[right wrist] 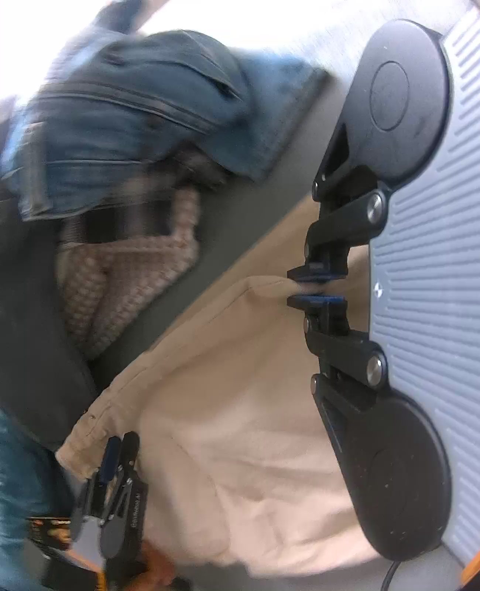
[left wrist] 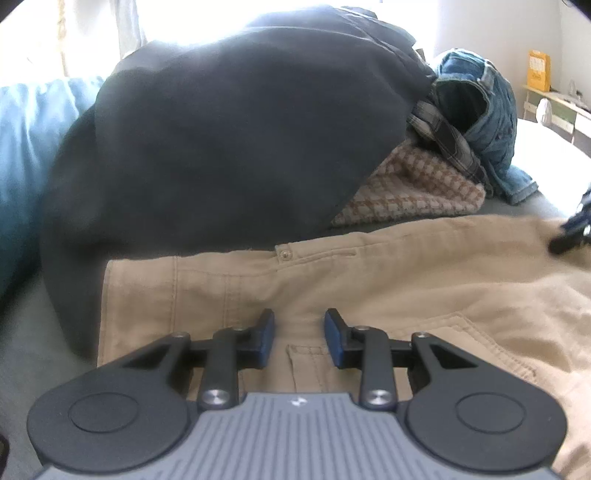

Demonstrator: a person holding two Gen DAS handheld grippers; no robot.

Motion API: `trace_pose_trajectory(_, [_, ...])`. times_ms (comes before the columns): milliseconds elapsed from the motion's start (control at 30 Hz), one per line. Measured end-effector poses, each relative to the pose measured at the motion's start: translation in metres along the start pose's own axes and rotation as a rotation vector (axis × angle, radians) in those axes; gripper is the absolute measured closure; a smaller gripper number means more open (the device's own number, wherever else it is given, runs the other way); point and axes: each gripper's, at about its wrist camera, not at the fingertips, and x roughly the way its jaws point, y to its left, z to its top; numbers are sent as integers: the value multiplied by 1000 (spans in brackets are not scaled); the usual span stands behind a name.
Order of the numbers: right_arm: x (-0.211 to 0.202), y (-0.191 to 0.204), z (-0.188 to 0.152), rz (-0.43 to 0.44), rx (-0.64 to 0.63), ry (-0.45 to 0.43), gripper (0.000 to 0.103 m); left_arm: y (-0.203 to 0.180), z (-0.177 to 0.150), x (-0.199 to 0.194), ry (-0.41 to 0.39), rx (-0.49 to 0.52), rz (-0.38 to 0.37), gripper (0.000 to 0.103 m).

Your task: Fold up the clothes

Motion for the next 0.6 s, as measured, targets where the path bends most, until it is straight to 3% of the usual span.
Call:
trace_pose_trajectory(133, [-9,-2,15,-73,-31,-27,99,-1,3,3,4,10,8,67])
trace_pose_trajectory(267, [12,-12,17,-109,-50,18,97,-5,4,7,11,31,21,67])
trace_pose_trajectory(367, [21,-22,5,-150,-37,7,78,-5,4,7,11,37,21,66])
trace_pose_trajectory(400, [17,-31,2,-156,3,-5,68,-5,4,7,12,37,19,66])
trace_pose_trajectory(433, [12,-42,-2,-168,45,-11,64,-5,4,7,13,39,19,66])
trace_pose_trajectory(600, [-35,-125,-43,-279,403,-43,64,-10,12,7,48,86,36,65])
